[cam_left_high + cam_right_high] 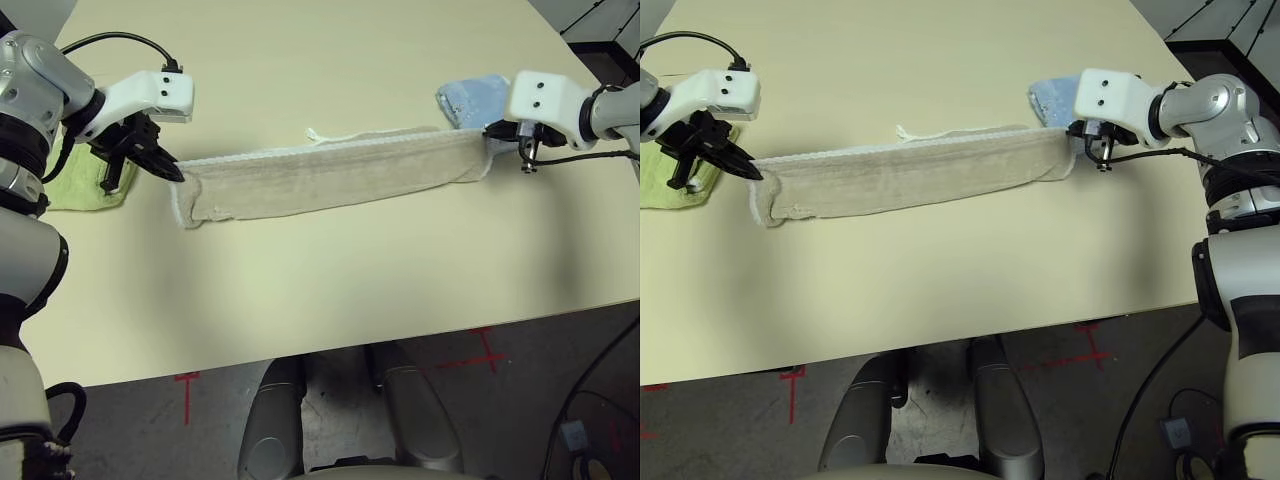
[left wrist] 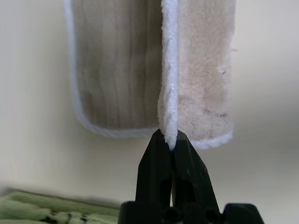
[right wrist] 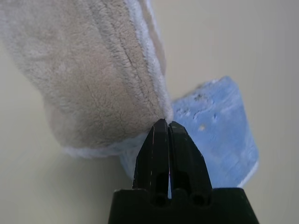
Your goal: Fold the towel and set it aside.
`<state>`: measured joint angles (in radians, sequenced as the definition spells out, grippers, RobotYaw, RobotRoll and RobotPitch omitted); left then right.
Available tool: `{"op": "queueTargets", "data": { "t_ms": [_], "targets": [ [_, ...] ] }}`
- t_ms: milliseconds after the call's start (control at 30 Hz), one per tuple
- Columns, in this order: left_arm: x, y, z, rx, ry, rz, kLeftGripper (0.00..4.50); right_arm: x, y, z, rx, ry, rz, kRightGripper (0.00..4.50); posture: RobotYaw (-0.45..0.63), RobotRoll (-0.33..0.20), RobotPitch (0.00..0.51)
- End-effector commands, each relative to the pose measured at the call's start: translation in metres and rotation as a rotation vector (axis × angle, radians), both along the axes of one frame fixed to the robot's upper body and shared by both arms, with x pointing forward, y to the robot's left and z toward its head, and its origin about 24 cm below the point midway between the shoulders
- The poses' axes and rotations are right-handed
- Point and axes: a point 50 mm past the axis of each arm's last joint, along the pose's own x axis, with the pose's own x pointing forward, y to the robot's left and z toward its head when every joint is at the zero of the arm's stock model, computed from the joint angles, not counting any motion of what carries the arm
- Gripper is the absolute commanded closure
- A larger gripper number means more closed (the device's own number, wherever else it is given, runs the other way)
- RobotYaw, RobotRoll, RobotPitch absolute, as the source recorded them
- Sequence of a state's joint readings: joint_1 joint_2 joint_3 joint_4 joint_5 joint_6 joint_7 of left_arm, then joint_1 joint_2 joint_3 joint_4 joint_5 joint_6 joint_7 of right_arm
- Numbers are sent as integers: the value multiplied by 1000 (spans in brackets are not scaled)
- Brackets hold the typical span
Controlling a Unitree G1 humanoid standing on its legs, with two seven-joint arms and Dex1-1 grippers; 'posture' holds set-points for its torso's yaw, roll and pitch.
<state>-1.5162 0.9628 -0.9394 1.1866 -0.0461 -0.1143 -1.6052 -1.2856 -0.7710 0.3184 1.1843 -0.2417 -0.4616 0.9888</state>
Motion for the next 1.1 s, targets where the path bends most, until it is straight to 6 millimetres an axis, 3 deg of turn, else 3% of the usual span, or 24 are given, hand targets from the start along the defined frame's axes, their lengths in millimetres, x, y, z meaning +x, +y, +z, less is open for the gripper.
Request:
{"op": "queueTargets", "data": {
  "t_ms": [33,433,1100],
  "targets": [
    [-10,23,-1,23,22,90,4467,0,-9,2,3,-11,-61,4500,-21,0,273],
    [-2,18,-5,-11,-35,114,4467,5,-5,-8,-29,35,-100,4500,-16,0,279],
    [6,13,-8,25,-94,126,4467,14,7,-11,12,-51,-142,4500,-23,0,277]
  ]
}}
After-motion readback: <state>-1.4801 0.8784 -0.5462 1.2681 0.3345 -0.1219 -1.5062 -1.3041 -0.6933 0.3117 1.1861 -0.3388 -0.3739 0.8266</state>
